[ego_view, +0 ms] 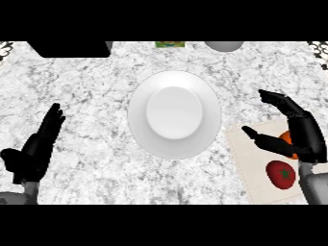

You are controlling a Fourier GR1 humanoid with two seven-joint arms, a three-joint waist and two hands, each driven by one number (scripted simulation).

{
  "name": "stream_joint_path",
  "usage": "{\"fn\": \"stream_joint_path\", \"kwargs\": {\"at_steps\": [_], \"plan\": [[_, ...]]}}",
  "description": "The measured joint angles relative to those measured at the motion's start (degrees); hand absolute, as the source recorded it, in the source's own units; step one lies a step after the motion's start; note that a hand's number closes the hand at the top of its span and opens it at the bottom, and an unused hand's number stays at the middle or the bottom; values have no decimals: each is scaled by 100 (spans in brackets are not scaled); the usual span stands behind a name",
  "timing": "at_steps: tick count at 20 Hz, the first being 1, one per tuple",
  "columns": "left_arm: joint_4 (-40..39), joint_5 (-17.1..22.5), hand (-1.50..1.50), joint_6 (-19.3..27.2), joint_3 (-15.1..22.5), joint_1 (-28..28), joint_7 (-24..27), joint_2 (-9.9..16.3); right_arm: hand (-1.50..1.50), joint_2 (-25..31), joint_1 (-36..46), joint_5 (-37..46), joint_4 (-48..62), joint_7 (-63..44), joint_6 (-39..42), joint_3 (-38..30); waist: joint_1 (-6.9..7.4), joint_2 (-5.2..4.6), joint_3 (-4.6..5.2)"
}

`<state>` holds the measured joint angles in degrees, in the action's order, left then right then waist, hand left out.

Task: Pick the squash from the placemat and place it in the plate

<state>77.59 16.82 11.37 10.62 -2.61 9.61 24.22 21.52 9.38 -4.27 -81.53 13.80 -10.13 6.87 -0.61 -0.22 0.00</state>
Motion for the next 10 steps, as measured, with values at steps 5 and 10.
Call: {"fn": "stream_joint_path", "kwargs": {"at_steps": [5, 10], "plan": [[-242, -109, 0, -229, -44, -170, 18, -80, -150, 37, -857, 183, -27, 1062, 3, -205, 5, 16, -2], [-306, -228, 0, -386, -114, -158, 75, -141, -150, 306, -1433, 385, -470, 1085, -161, -563, 7, 27, 0]]}}
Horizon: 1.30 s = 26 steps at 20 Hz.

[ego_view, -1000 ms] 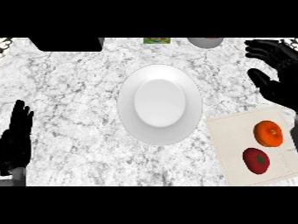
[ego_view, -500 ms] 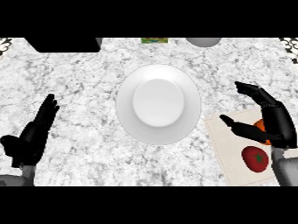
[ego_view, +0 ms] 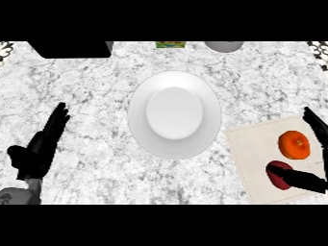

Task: Pick the squash from the placemat and place it in the plate

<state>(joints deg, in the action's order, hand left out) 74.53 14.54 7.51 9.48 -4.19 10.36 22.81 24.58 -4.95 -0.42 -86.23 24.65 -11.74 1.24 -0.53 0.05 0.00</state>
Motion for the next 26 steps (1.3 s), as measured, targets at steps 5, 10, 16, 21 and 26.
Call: {"fn": "stream_joint_path", "kwargs": {"at_steps": [5, 10, 16, 21, 26], "plan": [[-65, -92, 0, 30, -34, -53, -12, -69, -150, 695, -372, 485, -462, -843, 78, -95, -1, 3, 7], [-183, -96, 0, -118, -86, -21, 162, -79, -150, 1472, -487, 1005, -690, -1863, 547, 27, 32, -5, 13], [-108, -200, 0, -131, -161, -55, 19, -148, -150, 1688, -585, 1328, -1044, -2869, 1128, 181, 37, -2, 5], [33, -254, 0, -204, -251, -23, -103, -188, -150, 1710, -285, 1596, -1010, -3623, 1567, 206, 60, -4, 2], [92, -378, 0, -296, -342, 62, -137, -266, -150, 1604, -107, 2047, -747, -3850, 1877, 221, 64, -6, 0]]}}
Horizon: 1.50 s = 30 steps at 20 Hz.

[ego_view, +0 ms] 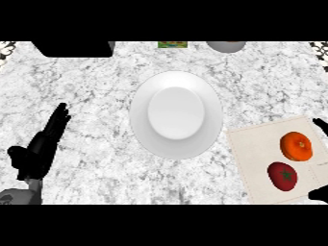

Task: Pick the squash from the placemat and place it in the plate

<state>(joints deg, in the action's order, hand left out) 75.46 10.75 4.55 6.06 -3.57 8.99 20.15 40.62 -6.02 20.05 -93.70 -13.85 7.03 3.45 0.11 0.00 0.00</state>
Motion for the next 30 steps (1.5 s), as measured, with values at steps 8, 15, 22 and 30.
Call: {"fn": "stream_joint_path", "kwargs": {"at_steps": [8, 15, 22, 30], "plan": [[138, -231, 0, -171, -206, 45, -139, -155, -150, -406, 572, 575, 972, 265, 427, -129, 3, -1, -1], [-105, -412, 0, -347, -437, 5, 62, -295, -150, -877, 1074, 1380, 1890, 428, 261, -68, 2, 7, 20], [91, -584, 0, -357, -506, -25, -160, -459, 150, -1009, 1344, 1726, 2628, 943, 333, -205, -4, 22, 56], [148, -574, 0, -525, -709, -79, -284, -423, 150, -1145, 1590, 2021, 3264, 1732, 207, -216, -7, 33, 85]]}}
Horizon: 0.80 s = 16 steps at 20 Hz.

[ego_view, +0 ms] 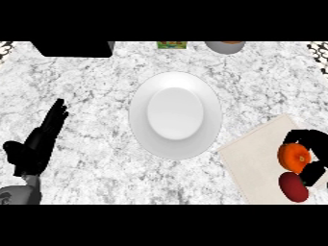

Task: Pick the squash from the placemat and place it in the plate

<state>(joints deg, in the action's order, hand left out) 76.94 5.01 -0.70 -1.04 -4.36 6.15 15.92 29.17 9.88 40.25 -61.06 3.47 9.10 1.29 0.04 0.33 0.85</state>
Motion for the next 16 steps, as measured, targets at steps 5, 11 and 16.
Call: {"fn": "stream_joint_path", "kwargs": {"at_steps": [5, 11, 16], "plan": [[38, -13, 0, -11, -74, 139, -17, 34, 150, -384, -154, 192, -203, -748, -507, -213, -168, 90, 106], [-14, 8, 0, 148, -269, 338, -21, 76, 150, -1061, -870, 152, -578, -2336, -1465, -921, -755, 282, 186], [-29, 4, 0, 208, -356, 460, 0, 116, 150, -1773, -1338, 556, -1180, -3253, -2564, -1002, -874, 306, 161]]}}
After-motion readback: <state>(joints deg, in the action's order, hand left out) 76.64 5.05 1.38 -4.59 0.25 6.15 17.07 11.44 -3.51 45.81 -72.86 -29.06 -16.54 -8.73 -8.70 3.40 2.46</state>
